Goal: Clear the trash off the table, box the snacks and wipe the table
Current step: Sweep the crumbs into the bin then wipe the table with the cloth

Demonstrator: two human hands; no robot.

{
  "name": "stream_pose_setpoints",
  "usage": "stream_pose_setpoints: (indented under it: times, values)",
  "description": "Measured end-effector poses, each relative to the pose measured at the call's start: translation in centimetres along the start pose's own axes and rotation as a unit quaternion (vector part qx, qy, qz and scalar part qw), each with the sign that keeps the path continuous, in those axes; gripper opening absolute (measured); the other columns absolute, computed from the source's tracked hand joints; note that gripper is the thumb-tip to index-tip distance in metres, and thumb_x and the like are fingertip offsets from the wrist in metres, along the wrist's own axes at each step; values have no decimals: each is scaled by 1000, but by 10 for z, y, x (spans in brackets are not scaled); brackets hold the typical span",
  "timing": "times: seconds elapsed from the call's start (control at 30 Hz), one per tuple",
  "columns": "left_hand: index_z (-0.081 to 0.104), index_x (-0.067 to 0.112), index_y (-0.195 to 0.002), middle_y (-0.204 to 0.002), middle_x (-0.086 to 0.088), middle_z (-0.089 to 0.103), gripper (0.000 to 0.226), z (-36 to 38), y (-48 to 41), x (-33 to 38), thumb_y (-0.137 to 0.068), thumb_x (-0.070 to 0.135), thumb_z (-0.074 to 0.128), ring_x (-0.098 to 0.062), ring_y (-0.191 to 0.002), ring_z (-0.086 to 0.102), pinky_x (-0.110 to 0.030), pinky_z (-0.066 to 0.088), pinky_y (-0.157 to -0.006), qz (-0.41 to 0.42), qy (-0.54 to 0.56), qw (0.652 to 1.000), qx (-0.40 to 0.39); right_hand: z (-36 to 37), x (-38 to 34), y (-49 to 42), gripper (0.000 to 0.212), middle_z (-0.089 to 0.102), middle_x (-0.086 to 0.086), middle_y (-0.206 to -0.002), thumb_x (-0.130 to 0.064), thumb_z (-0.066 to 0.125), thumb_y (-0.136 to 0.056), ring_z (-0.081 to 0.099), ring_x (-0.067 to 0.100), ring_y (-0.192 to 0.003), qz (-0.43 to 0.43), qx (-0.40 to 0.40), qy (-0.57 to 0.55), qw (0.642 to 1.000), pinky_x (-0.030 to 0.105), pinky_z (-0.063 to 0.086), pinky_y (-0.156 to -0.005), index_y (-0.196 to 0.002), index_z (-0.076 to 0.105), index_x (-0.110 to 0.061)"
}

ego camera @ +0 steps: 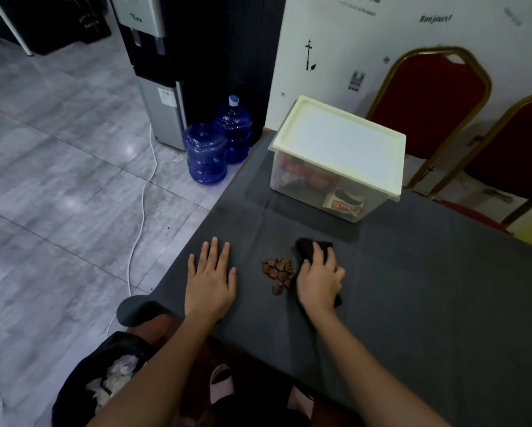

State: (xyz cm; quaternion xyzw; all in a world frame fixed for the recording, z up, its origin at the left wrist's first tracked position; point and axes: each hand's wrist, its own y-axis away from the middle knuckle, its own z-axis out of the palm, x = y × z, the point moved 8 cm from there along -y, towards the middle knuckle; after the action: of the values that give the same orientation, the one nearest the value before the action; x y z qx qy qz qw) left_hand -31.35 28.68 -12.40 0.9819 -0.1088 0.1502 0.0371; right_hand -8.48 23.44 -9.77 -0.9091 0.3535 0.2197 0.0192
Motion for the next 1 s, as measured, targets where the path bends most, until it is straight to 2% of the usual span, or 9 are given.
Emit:
stream_pose_setpoints:
  times: [0.17, 0.27, 0.37, 0.5, 0.57, 0.63, 0.73, 0.87, 1.0]
  values:
    - [24, 15, -149, -158, -6, 17, 66, 1, 1, -1, -91, 41, 7, -21, -147, 10, -40, 3, -118, 7, 4, 1000, -1, 34, -50, 41, 46, 20, 5, -157, -23, 42, -98, 31, 30, -124, 22, -30, -81, 996, 46, 33, -102, -144, 36, -28]
    - [27, 6, -147, -156, -10, 22, 68, -1, 4, -4, -91, 38, 8, -23, -146, 15, -37, 6, -118, -3, 30, 1000, 9, 36, -67, 48, 46, 24, 5, -156, -19, 41, -99, 33, 30, -125, -16, -50, -104, 993, 41, 32, -106, -143, 38, -27]
    - [27, 7, -147, -156, -8, 23, 67, -3, 13, -7, -91, 38, 9, -22, -146, 16, -39, 7, -118, -15, 12, 1000, 18, 6, -55, 31, 45, 27, 5, -155, -16, 42, -98, 33, 31, -126, -40, -25, -132, 990, 39, 29, -106, -142, 40, -24]
    - [19, 11, -150, -158, -4, 15, 68, -3, 20, -9, -90, 41, 4, -19, -147, 8, -38, 0, -118, -18, -1, 1000, 8, -39, -22, -10, 48, 24, 5, -156, -19, 46, -96, 34, 33, -128, -111, 32, 11, 993, 46, 33, -103, -143, 39, -22]
    - [17, 12, -150, -159, -3, 13, 69, 0, 24, -9, -90, 43, 3, -19, -147, 6, -39, -3, -118, -25, -9, 1000, 6, -37, -2, -25, 52, 17, 3, -159, -26, 44, -97, 25, 30, -138, -138, -3, 108, 985, 49, 31, -105, -147, 31, -23]
    - [19, 11, -150, -158, -3, 15, 67, 2, 36, -8, -92, 44, 7, -20, -146, 8, -38, -4, -116, -38, -26, 999, 2, -20, 18, -30, 59, 5, 1, -161, -39, 35, -99, 8, 25, -147, -155, -83, 166, 970, 52, 20, -113, -152, 14, -23]
    - [24, 9, -148, -156, -5, 20, 67, 8, 55, -6, -96, 48, 6, -22, -145, 13, -40, -3, -113, -45, -47, 998, -20, -1, 36, -23, 65, -7, 0, -161, -52, 24, -99, -5, 25, -148, -172, -144, 181, 957, 56, 5, -115, -153, -2, -29]
    - [26, 11, -148, -156, -4, 23, 75, 9, 73, -6, -94, 52, -6, -24, -144, 17, -40, -3, -113, -62, -50, 996, -28, -2, 35, -23, 63, -10, 0, -161, -56, 16, -98, -7, 25, -148, -172, -171, 190, 951, 59, 2, -114, -152, -5, -33]
    - [28, 11, -147, -155, -6, 26, 74, 10, 97, -12, -95, 53, -2, -24, -144, 19, -42, 1, -113, -132, -45, 990, -16, -8, 3, -7, 64, -8, 2, -161, -53, 18, -99, -9, 24, -147, -191, -153, 166, 955, 60, 0, -114, -153, -1, -24]
